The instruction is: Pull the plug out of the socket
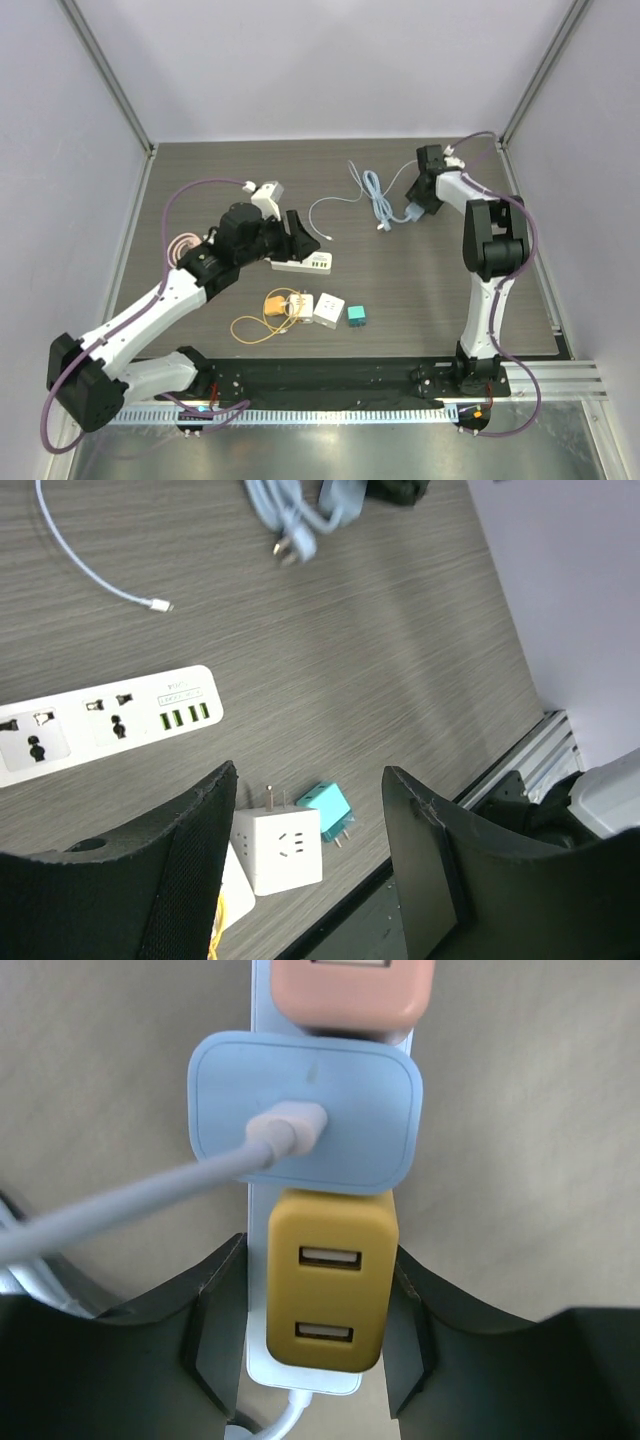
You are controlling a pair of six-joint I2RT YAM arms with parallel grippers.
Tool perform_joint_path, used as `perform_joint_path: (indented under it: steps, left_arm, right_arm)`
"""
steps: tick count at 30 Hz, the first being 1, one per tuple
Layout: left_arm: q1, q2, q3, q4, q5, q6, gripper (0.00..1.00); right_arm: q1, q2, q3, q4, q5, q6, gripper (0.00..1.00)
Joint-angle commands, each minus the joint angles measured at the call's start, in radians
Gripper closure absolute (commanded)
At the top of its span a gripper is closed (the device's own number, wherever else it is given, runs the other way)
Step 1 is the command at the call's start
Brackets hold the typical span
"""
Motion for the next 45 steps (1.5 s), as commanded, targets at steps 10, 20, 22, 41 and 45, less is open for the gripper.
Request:
perform_joint_path:
  steps: [10,20,22,41,45]
  left_arm:
    - [-0.001,-0.171,-0.108,0.044,0.03,-0.088,0.42]
    - [-0.001,-0.136,-0.097,0.061,0.065,-0.056,0.41]
    - [-0.001,-0.084,-0.079,0.053,0.094,-0.047,0.4]
    - [-0.154,0.521,0.334,0.059,0.041,0.12,0.46]
    - [-0.22,0.668,0.475,0.012,-0.069,0.254,0.4]
  right_arm:
    - [0.277,-0.443,-0.627,0.195,0.087,0.657,0.94]
    - [0.475,-0.459,-0.578,0.239,0.115,0.789,0.43]
    - [0.475,-0.471,-0.577,0.27,0.095,0.737,0.35]
    - [0.114,-0.766,-0.73,0.245,-0.308,-0.241,0.0]
    - [0.078,-0.773,-0.727,0.274,-0.37,-0.248,0.0]
